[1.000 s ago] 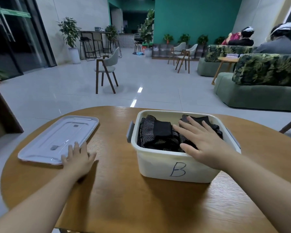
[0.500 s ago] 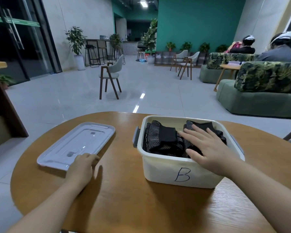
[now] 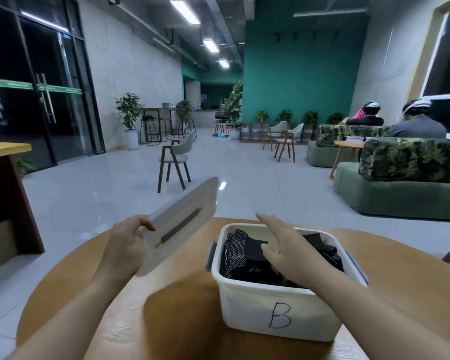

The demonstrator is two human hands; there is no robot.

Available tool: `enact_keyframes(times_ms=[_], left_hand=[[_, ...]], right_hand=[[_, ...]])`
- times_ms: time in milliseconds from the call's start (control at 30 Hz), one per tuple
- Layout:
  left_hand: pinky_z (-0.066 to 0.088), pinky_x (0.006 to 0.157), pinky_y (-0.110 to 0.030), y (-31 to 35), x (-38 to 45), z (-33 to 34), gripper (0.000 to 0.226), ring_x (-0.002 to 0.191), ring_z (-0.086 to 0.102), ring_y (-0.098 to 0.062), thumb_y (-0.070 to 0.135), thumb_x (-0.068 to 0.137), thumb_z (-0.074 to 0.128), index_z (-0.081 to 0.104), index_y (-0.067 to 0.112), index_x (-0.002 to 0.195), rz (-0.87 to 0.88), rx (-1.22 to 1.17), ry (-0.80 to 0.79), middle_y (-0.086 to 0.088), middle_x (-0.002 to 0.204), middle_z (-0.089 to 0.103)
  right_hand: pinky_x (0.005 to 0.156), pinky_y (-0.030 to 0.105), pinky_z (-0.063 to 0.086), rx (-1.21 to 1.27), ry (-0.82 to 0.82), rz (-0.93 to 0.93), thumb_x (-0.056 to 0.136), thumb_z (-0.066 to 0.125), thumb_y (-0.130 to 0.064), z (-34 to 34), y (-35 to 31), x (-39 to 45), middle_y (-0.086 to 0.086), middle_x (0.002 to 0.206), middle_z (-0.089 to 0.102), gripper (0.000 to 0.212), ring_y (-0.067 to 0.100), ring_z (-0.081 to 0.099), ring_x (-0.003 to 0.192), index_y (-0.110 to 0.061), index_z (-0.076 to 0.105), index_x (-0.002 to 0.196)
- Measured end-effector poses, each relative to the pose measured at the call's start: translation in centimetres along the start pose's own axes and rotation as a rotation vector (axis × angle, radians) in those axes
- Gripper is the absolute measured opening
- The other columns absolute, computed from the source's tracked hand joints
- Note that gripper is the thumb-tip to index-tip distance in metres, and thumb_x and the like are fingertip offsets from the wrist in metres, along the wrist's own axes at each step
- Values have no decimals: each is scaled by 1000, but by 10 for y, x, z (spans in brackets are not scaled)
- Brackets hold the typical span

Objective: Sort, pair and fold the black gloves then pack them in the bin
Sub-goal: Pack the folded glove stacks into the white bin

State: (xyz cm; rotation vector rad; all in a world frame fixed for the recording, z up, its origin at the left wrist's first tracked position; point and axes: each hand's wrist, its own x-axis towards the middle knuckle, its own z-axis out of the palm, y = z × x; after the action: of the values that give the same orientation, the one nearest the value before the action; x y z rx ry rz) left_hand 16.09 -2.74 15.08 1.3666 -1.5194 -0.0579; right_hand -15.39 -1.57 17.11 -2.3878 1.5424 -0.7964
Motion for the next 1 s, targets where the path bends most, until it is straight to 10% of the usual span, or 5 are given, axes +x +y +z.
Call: enact_keyframes(times_ms=[400,733,1000], left_hand=[[51,66,-21,93,54,-23,32,91,61,-17,-5,95,42,55,23,99,-102,-661,-178,-3,102,68],[55,65,-22,126,77,0,34,86,66,-13,-5,93,46,63,22,107,-88,-728,-440,-5,99,72],[53,74,-27,132,96,50,19,90,64,-17,-5,93,46,58,10,94,-168,-800,-478,-9,102,71]], right_hand=[[100,23,30,154,162,126,97,48,-24,-38,-2,25,-13,157,2,68,11,21,141,-32,7,150],[112,40,20,117,404,179,93,56,-18,-72,49,9,0,156,4,35,21,6,144,-39,44,118],[85,17,28,267,327,267,95,53,-14,-81,80,-15,-3,122,29,32,11,40,109,-40,45,111]])
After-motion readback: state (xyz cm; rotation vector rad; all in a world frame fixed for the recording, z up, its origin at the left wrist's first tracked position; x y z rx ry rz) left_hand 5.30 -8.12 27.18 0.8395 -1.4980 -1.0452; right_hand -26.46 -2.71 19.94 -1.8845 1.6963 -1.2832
